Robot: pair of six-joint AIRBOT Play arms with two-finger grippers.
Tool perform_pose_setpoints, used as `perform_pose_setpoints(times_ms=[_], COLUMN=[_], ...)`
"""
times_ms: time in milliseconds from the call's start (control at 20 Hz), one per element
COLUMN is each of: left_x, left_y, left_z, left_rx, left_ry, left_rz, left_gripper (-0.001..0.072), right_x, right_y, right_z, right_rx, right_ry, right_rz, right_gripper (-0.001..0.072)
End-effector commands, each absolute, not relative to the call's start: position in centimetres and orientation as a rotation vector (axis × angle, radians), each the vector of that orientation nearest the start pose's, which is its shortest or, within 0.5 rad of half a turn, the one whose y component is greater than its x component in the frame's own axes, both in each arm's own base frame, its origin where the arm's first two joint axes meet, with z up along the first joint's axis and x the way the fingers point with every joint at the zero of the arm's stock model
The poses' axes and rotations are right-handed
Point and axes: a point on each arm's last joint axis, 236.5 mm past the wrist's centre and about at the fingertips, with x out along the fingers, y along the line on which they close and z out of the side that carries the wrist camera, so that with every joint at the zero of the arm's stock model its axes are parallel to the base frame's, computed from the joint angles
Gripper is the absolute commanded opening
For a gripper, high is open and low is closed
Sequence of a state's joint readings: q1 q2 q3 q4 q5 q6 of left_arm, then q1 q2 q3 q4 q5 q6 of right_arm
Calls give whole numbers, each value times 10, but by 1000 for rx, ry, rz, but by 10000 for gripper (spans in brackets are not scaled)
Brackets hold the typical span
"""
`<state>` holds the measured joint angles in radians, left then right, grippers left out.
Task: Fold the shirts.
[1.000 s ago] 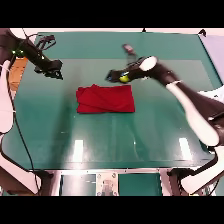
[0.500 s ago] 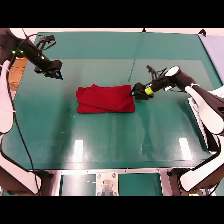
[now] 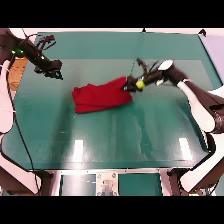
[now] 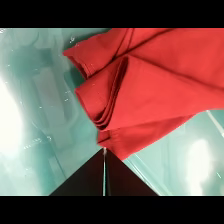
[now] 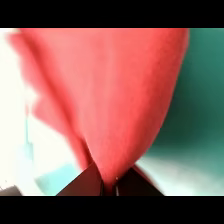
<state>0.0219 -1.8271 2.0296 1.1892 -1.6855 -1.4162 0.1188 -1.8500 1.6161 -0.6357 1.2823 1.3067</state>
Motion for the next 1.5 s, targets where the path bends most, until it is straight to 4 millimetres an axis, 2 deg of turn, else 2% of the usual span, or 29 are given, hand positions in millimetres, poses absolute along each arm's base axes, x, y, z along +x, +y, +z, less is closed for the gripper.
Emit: perform_pose_setpoints(times_ms=[0,100,150,200,250,400,500,600,650,700,850,1000,1100,1200,1400,1450], left_x=[465,465,465,465,465,465,465,465,465,465,465,465,463,461,461,461], left_y=[-77,-77,-77,-77,-77,-77,-78,-79,-80,-81,-83,-84,-86,-87,-87,-87], left_z=[56,56,56,56,56,56,57,57,57,58,58,59,60,60,60,60], left_rx=[-137,-137,-139,-144,-145,-157,-160,-164,-174,-186,-195,-211,-217,-217,-205,-201], left_ry=[1428,1428,1428,1429,1430,1433,1433,1431,1432,1435,1436,1438,1440,1449,1445,1444], left_rz=[-432,-432,-430,-426,-426,-416,-418,-420,-418,-412,-415,-410,-422,-428,-439,-442], left_gripper=[23,23,23,23,23,23,23,23,23,23,23,23,23,23,23,23], right_x=[487,506,513,519,523,530,524,510,499,489,454,411,373,335,263,250], right_y=[223,183,159,130,98,-7,-82,-152,-183,-205,-249,-277,-295,-302,-301,-306], right_z=[120,191,216,235,245,249,249,250,250,249,235,208,195,189,172,168], right_rx=[576,589,611,648,689,783,828,868,886,906,970,1065,1075,1080,1114,1102], right_ry=[1098,935,877,831,797,721,658,592,566,551,584,682,744,814,999,1022], right_rz=[860,799,756,698,632,440,310,186,131,89,-19,-215,-382,-503,-697,-756], right_gripper=[11,10,10,10,10,10,10,10,10,10,10,10,10,10,10,10])
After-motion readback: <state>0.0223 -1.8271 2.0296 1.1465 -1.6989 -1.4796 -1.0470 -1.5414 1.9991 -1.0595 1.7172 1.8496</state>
